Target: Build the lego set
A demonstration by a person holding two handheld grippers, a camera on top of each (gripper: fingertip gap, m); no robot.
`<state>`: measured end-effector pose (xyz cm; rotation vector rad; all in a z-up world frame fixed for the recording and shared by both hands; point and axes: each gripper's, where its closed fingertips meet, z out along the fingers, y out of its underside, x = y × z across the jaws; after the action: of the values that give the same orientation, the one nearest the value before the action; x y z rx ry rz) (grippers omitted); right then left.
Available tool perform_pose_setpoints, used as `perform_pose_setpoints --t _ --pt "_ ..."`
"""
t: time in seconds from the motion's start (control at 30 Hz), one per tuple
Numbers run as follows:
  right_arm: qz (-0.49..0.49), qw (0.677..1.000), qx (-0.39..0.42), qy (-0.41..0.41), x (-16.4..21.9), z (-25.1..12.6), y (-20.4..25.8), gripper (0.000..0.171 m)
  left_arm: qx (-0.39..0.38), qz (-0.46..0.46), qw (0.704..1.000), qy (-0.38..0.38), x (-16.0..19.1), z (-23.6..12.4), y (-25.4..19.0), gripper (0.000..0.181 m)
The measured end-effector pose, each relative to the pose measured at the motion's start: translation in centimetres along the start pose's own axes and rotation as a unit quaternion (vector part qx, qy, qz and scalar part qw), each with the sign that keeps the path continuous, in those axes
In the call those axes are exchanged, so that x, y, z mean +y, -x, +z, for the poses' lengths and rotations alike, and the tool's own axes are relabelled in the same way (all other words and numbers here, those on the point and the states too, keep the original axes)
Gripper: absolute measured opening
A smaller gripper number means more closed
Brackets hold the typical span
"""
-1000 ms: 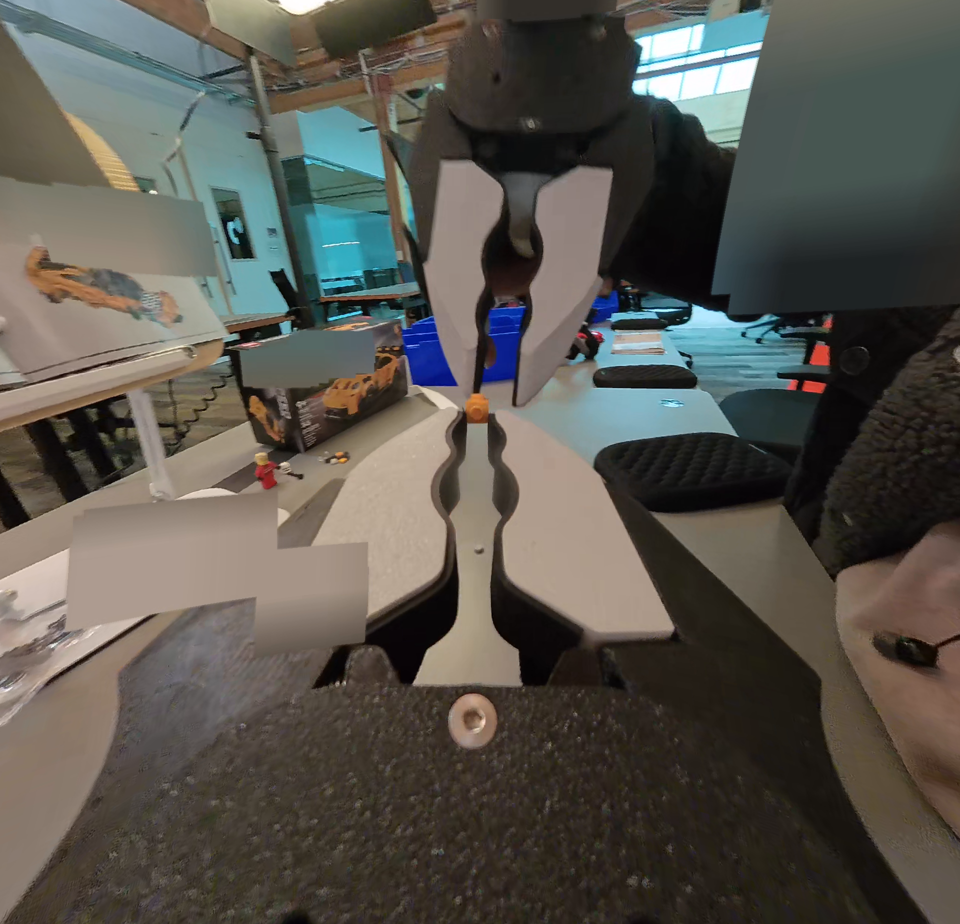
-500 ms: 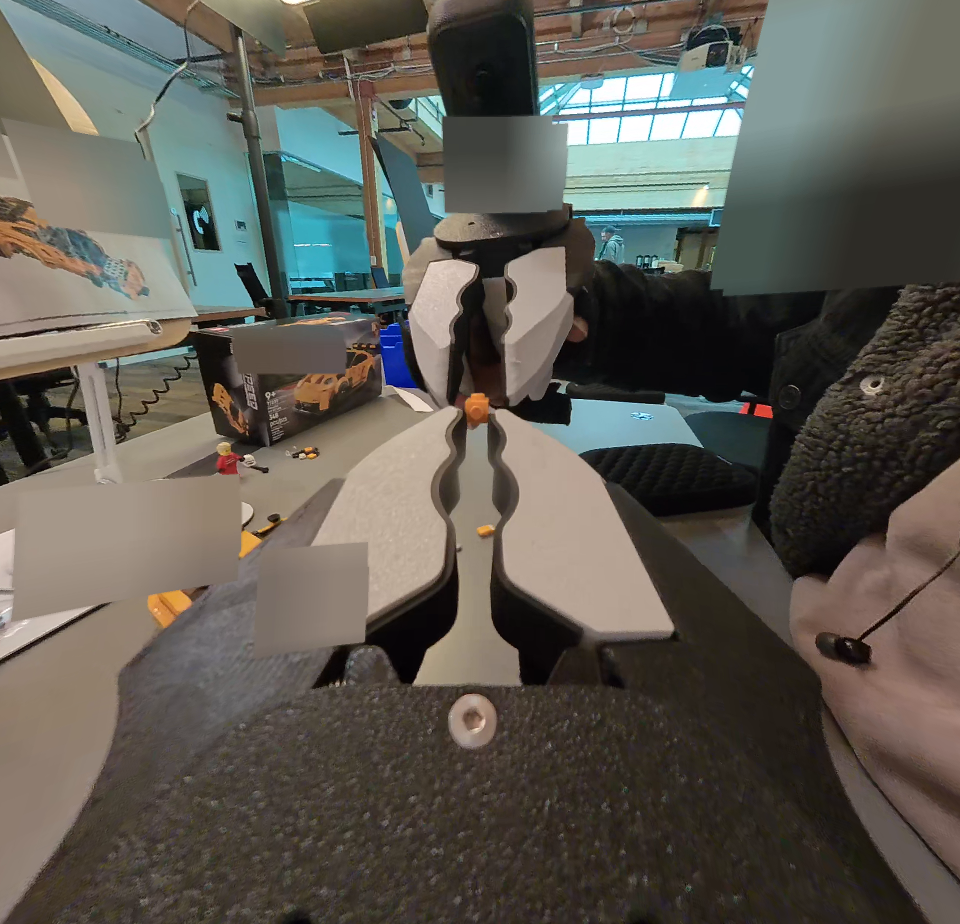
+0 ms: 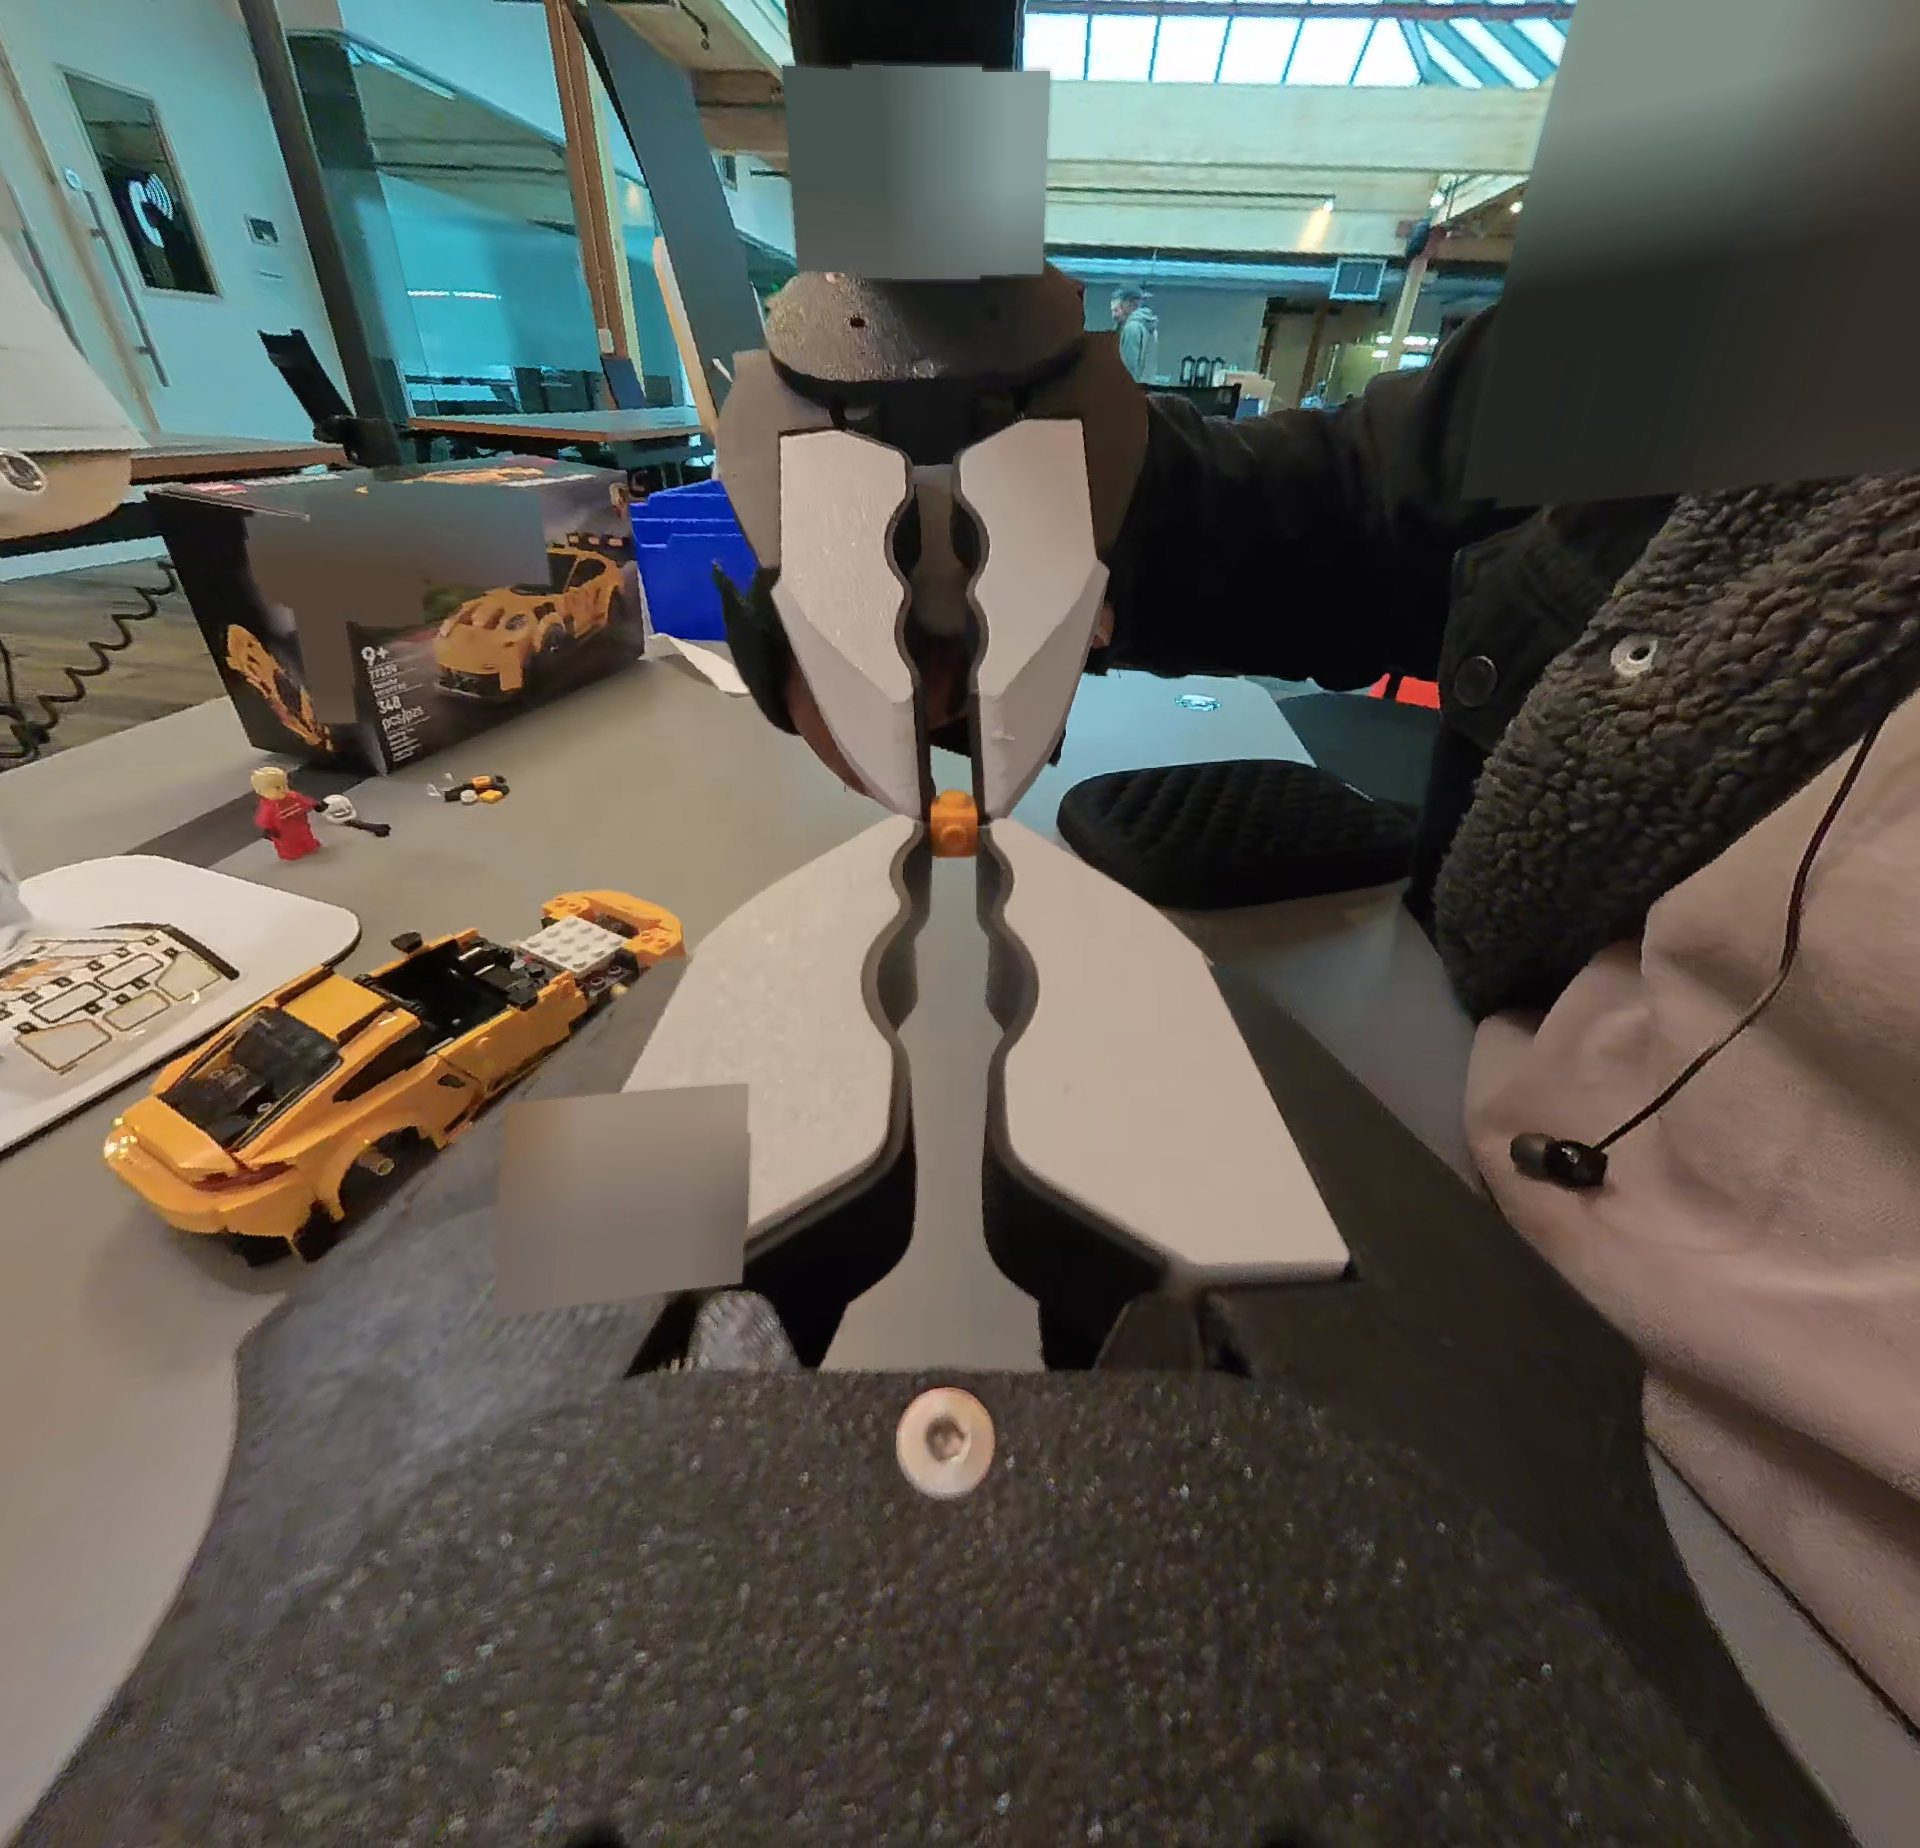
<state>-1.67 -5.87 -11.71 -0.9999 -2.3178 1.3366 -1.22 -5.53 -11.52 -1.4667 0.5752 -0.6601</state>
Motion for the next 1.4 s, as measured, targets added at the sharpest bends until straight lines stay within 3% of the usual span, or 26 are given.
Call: perform_pose_setpoints --t 0.67,0.83,0.97,1.07,1.4 --pt "-0.006 0.999 -0.001 0.035 1.1 0.4 -0.1 0.008 -0.003 0.007 0.999 0.038 1.3 0.2 0.2 0.008" --pt "-0.005 0.998 0.057 0.019 0.6 -0.2 -3.8 0.013 -0.057 0.011 0.998 0.028 0.4 -1.1 2.4 0.008" --pt "-0.003 0.985 0.125 0.118 5.0 1.8 -9.4 0.015 -0.127 0.002 0.992 0.022 -0.2 -2.8 5.1 0.008" --pt "-0.066 0.965 0.141 0.211 7.4 3.2 -12.8 0.015 -0.163 -0.008 0.986 0.028 -0.1 -3.8 6.5 0.007" --pt "-0.16 0.892 0.037 0.422 8.6 5.6 -15.6 0.014 -0.196 0.01 0.98 0.044 -1.2 -6.3 7.0 0.007"
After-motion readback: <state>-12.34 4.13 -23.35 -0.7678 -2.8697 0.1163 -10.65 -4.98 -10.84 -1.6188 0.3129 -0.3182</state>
